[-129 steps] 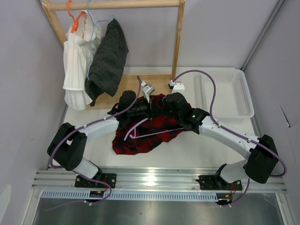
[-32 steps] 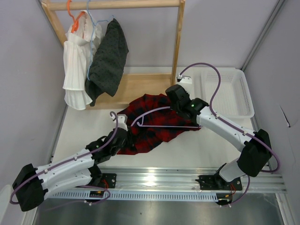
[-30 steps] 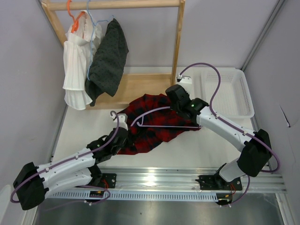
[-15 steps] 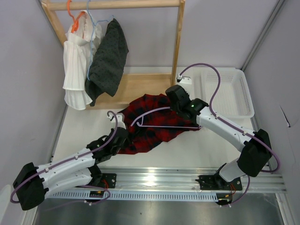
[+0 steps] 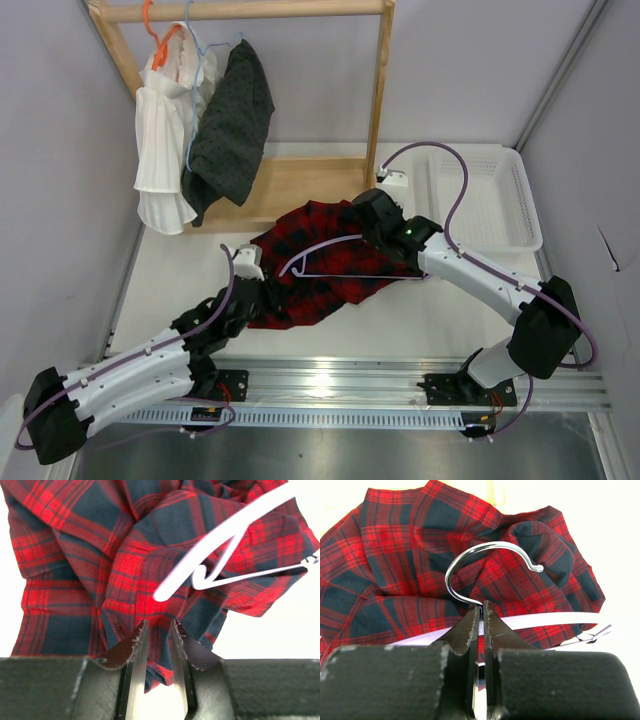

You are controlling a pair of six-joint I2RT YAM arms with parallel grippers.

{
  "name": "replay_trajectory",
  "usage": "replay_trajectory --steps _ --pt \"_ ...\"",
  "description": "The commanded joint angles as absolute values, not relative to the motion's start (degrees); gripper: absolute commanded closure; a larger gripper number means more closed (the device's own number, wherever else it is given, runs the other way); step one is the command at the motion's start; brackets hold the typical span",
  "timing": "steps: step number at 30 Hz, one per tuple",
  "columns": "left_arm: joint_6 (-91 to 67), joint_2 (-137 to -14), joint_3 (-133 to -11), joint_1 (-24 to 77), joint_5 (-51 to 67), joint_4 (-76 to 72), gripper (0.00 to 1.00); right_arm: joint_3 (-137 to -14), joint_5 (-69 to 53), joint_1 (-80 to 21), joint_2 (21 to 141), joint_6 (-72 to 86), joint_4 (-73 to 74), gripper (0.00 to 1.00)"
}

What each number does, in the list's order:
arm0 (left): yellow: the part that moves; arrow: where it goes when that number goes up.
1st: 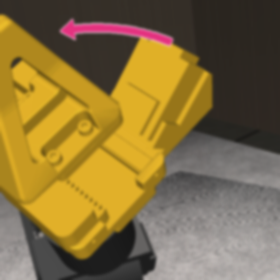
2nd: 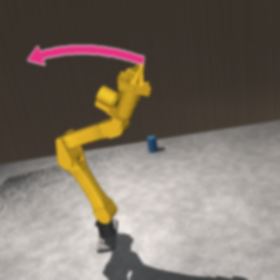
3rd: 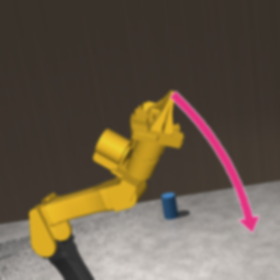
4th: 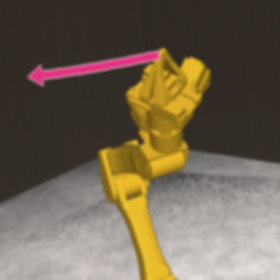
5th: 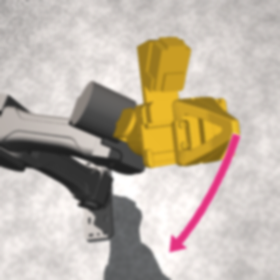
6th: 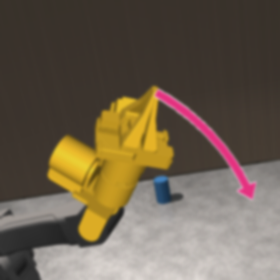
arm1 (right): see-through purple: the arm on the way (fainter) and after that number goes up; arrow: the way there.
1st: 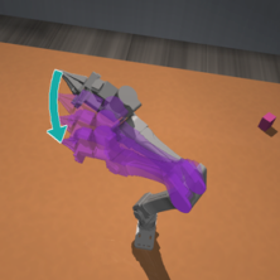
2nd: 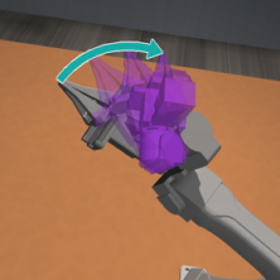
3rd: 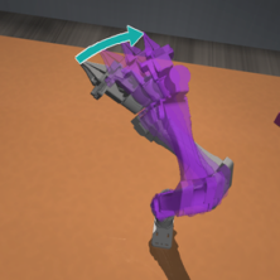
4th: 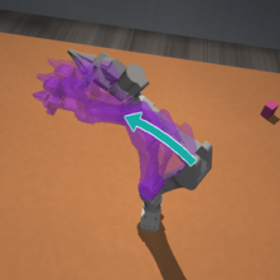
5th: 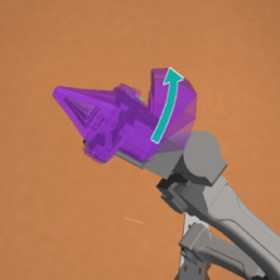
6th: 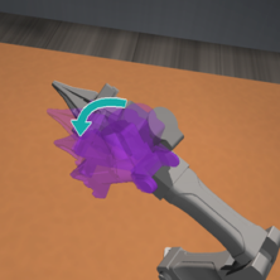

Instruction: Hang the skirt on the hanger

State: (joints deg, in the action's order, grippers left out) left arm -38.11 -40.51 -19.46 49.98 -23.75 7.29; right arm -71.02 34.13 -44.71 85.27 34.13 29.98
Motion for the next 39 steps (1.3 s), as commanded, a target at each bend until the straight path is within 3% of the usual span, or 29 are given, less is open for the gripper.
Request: replay_trajectory --steps 1,9,16,20,39 --pt "-32.5 -38.4 -22.6 49.8 -21.2 5.2 0.71 -71.5 36.3 -45.4 83.4 35.6 28.5 1.0" --pt "-26.8 -41.1 -25.8 50.4 -12.8 3.3 0.76 -73.2 36.7 -45.2 84.7 35.2 29.3 1.0" --pt "-25.6 -49.7 -29.0 51.2 -7.9 2.5 0.72 -73.8 36.2 -44.7 85.4 35.2 29.3 1.0" --pt "-25.7 -52.7 -29.5 51.2 -9.5 2.9 0.65 -74.0 35.9 -44.4 85.5 35.1 29.3 1.0" --pt "-24.6 -60.5 -30.1 51.2 -21.9 1.3 0.59 -75.3 35.1 -43.2 86.6 34.5 29.4 1.0"
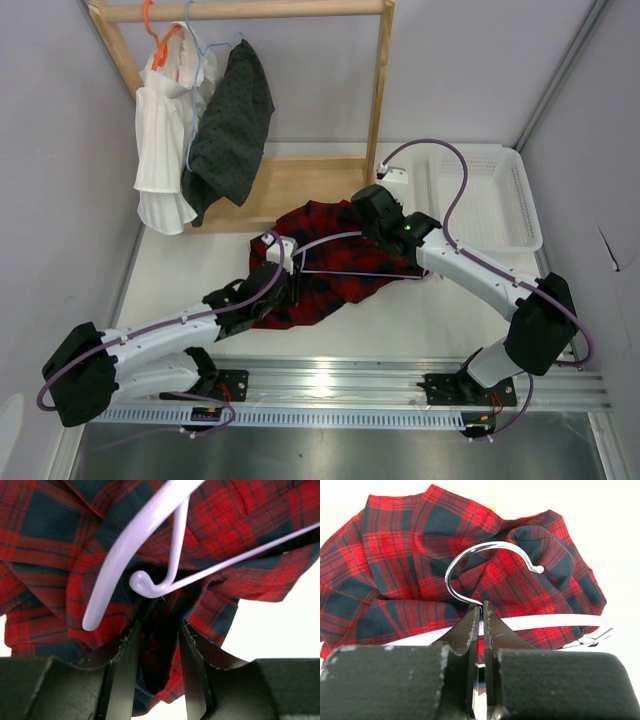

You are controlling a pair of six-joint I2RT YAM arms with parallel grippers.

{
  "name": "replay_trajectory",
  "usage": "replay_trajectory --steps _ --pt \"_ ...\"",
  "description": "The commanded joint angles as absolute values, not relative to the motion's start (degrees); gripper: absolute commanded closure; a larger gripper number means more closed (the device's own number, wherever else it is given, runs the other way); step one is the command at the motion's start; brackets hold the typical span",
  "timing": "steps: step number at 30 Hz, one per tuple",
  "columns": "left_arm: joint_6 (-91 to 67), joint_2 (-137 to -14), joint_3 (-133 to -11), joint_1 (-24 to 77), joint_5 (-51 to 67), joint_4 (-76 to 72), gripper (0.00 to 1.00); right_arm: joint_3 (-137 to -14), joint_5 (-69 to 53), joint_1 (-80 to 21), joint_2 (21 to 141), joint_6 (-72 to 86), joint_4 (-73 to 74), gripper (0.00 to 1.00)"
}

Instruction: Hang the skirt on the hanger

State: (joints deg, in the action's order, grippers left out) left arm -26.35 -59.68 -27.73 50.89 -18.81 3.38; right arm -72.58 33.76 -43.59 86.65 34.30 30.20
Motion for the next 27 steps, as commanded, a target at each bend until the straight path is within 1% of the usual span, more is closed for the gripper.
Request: replay_trajectory --steps 1,7,10,13,15,21,27 --pt "-24.6 -60.8 -30.2 51.2 -21.9 1.4 0.59 -75.2 34.9 -43.2 86.5 34.4 29.4 1.0" --pt "-25.4 -59.2 -28.5 51.2 -22.1 0.5 0.6 -75.1 34.8 -43.0 86.4 34.4 29.4 1.0" --pt "-24.9 -55.4 -26.0 51.2 -20.0 -3.3 0.59 -75.1 34.7 -42.9 86.5 34.4 29.5 1.0" --pt "-25.0 -53.0 -24.8 51.2 -20.0 -4.1 0.56 -74.8 34.6 -42.9 86.5 34.5 29.5 1.0" --pt "-24.6 -52.0 -24.7 51.2 -19.9 -4.0 0.55 -74.9 34.5 -42.8 86.7 34.5 29.4 1.0" --pt "-25.4 -52.9 -24.8 51.2 -19.6 -4.0 0.57 -74.9 34.3 -43.0 86.8 34.6 29.4 1.0" --pt "-26.0 -57.9 -26.0 51.2 -20.7 -2.5 0.59 -74.8 34.2 -42.9 86.9 34.6 29.4 1.0"
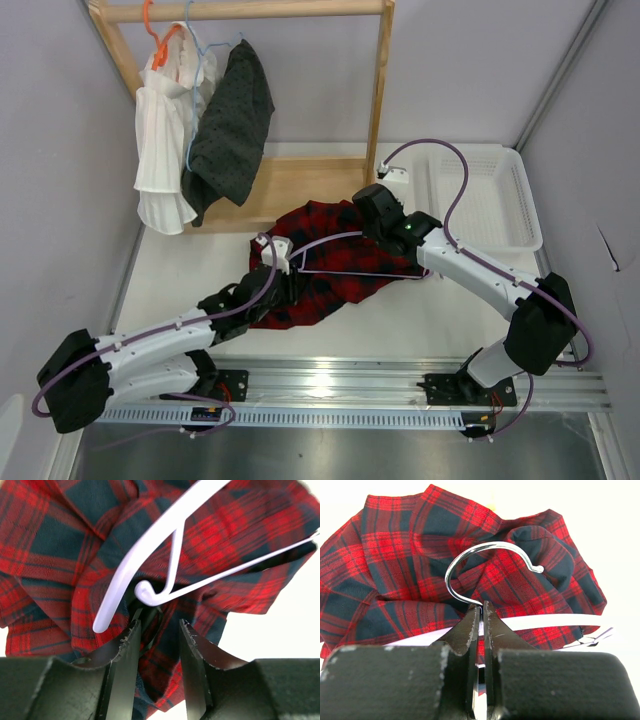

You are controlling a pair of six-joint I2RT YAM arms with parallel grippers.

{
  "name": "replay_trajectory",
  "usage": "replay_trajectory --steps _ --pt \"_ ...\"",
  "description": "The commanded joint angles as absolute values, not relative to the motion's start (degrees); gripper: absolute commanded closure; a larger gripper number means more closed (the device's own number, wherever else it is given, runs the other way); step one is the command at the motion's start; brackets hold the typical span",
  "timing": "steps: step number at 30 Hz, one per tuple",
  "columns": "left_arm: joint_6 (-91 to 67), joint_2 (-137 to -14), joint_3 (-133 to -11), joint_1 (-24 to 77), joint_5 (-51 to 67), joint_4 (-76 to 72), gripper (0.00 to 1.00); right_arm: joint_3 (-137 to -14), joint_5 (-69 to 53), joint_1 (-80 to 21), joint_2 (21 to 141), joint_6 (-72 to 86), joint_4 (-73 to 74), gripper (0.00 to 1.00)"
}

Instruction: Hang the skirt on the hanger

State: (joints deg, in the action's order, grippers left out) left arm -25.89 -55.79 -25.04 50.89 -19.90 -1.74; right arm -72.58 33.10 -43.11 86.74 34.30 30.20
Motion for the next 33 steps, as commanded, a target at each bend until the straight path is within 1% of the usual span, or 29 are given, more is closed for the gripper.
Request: replay_trajectory --steps 1,5,22,27,33 --pt "-26.2 -58.5 -26.2 51.2 -20.7 -2.5 0.6 -74.8 34.2 -42.9 86.9 34.6 29.4 1.0" --pt "-27.0 -60.7 -27.0 51.2 -21.7 -1.9 0.61 -74.6 34.1 -42.8 86.7 34.5 29.5 1.0" --pt "-26.2 -64.4 -27.5 51.2 -21.7 -3.0 0.62 -74.7 33.7 -42.6 86.7 34.1 29.4 1.0" --pt "-25.5 -65.6 -28.4 51.2 -21.5 -3.3 0.68 -74.5 33.7 -42.4 86.7 34.1 29.4 1.0" --pt "-24.7 -67.1 -28.8 51.2 -19.8 -4.0 0.8 -74.4 33.6 -42.2 86.5 34.2 29.4 1.0"
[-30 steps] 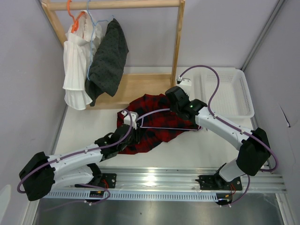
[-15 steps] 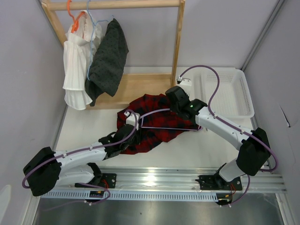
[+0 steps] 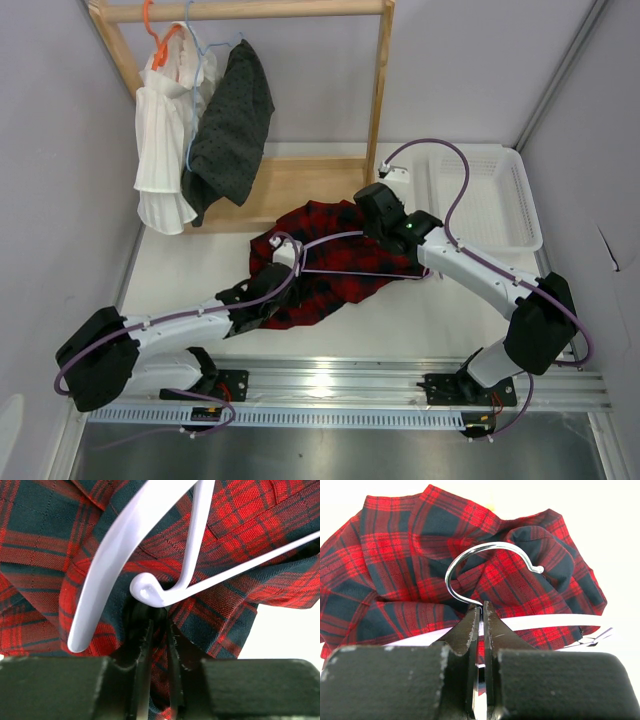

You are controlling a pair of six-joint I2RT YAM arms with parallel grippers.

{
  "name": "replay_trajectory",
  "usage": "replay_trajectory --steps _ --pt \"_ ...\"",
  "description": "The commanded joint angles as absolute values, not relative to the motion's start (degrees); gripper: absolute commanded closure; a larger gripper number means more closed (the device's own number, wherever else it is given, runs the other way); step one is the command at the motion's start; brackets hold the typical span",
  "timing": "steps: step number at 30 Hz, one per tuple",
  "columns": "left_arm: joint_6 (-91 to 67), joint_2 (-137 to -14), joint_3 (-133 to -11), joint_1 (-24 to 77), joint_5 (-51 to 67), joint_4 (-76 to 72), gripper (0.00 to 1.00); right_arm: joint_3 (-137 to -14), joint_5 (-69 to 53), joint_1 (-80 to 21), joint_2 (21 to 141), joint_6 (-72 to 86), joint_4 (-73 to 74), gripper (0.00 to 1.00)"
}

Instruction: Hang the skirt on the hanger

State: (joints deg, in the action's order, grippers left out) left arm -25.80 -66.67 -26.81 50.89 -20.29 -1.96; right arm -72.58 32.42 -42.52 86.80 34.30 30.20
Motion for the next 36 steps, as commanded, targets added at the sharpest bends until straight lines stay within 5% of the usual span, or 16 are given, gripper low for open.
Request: replay_trajectory --steps 1,8,36 --pt "-24.2 -67.1 -28.9 51.2 -19.3 -4.1 0.83 -74.4 33.5 -42.1 86.4 34.2 29.3 1.0" --pt "-21.4 -66.9 -30.7 51.2 -15.7 -3.0 1.0 -74.5 33.0 -42.0 86.7 33.9 29.2 1.0" --pt "-27.9 -54.4 -24.4 40.3 -3.1 -4.2 1.0 -74.5 35.2 -41.7 85.8 33.6 32.3 1.0"
